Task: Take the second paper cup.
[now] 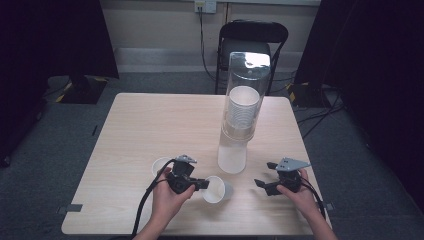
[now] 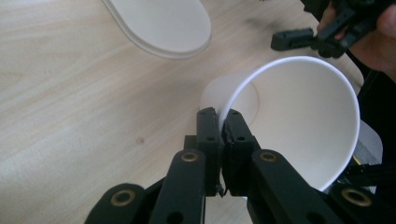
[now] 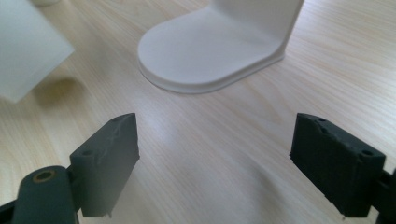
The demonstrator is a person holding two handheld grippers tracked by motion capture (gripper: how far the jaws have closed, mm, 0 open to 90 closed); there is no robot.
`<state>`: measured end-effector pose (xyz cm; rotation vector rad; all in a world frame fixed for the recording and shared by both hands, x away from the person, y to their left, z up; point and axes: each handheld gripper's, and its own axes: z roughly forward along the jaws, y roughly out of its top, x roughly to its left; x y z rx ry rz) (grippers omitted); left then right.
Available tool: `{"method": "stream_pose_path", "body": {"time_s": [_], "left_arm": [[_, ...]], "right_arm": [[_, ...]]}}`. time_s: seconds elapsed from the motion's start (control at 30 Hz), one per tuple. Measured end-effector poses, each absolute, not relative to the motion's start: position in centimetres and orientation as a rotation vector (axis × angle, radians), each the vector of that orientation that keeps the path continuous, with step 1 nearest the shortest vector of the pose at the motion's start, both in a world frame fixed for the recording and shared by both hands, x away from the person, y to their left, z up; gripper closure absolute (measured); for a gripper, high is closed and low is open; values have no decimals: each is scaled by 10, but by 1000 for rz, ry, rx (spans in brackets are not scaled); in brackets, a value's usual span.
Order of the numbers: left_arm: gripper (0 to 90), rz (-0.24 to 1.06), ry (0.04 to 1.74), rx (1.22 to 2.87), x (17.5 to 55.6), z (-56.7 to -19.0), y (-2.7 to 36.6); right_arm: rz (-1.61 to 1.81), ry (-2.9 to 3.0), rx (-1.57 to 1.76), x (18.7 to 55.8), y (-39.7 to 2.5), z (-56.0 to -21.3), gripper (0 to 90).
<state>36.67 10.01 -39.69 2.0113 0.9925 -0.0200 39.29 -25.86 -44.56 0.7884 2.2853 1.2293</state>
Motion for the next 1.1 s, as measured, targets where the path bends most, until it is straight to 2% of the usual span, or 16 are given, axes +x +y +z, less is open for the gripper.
{"method": "stream_pose_path", "body": {"time_s": [0.1, 0.17, 0.2, 0.3, 0.5, 0.67, 0.73, 0.83, 0.97, 1.1], "left_arm": [[865, -28, 994, 2012, 371, -393, 95], [794, -33, 1009, 2000, 373, -392, 90], [786, -36, 1005, 1998, 373, -390, 87], [816, -41, 998, 2017, 376, -387, 80], [695, 5, 981, 2004, 380, -383, 76], [660, 9, 967, 2009, 378, -383, 78], [599, 32, 953, 1992, 376, -382, 80], [427, 91, 900, 1993, 370, -380, 86], [308, 102, 822, 2042, 355, -386, 100], [267, 99, 781, 2079, 339, -403, 116]], "right_arm": [[1218, 2289, 767, 393, -255, -445, 149], [1220, 2296, 761, 392, -254, -446, 149], [1216, 2296, 763, 392, -254, -445, 149], [1229, 2284, 766, 390, -256, -443, 150], [1235, 2279, 768, 390, -257, -443, 149], [1231, 2284, 764, 389, -256, -443, 149], [1230, 2283, 767, 389, -257, -443, 149], [1224, 2286, 769, 389, -257, -443, 149], [1199, 2297, 769, 387, -261, -442, 149], [1170, 2313, 784, 386, -266, -442, 148]]}}
